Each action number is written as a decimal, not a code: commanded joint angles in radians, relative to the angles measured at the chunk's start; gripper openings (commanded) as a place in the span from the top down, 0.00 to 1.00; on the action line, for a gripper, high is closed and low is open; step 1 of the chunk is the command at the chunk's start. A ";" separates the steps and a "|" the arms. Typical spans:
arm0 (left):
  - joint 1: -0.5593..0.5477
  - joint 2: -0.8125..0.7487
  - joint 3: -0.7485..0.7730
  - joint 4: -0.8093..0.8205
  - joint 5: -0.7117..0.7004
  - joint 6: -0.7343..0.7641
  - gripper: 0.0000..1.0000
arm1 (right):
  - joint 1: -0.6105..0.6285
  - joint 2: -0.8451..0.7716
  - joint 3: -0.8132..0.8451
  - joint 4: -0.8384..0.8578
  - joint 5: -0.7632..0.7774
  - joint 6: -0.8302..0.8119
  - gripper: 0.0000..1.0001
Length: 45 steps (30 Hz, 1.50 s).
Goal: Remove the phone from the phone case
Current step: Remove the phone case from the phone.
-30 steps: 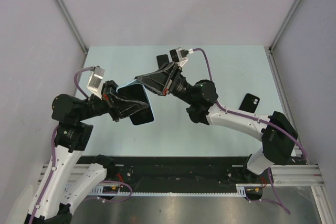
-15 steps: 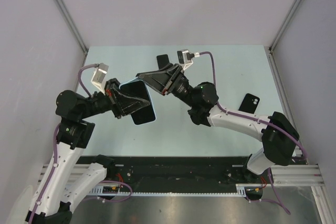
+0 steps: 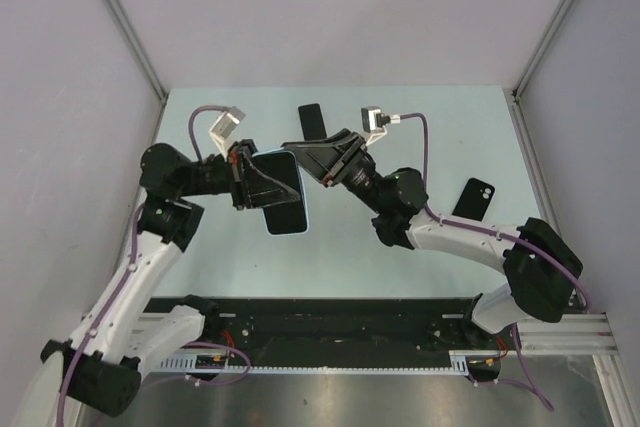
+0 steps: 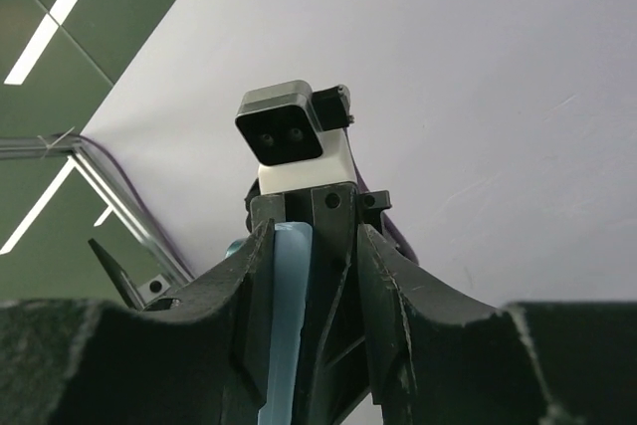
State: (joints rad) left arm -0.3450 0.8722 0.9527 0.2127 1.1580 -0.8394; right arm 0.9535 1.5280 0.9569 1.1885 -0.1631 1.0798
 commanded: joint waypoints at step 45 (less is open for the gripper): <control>-0.060 0.597 0.038 1.515 0.055 -0.730 0.17 | -0.031 -0.359 -0.463 -1.058 0.020 -0.063 1.00</control>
State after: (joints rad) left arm -0.3920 1.5101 0.9054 1.2320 1.5749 -1.5753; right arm 0.9092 1.2091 0.5655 0.7887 0.0006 1.0832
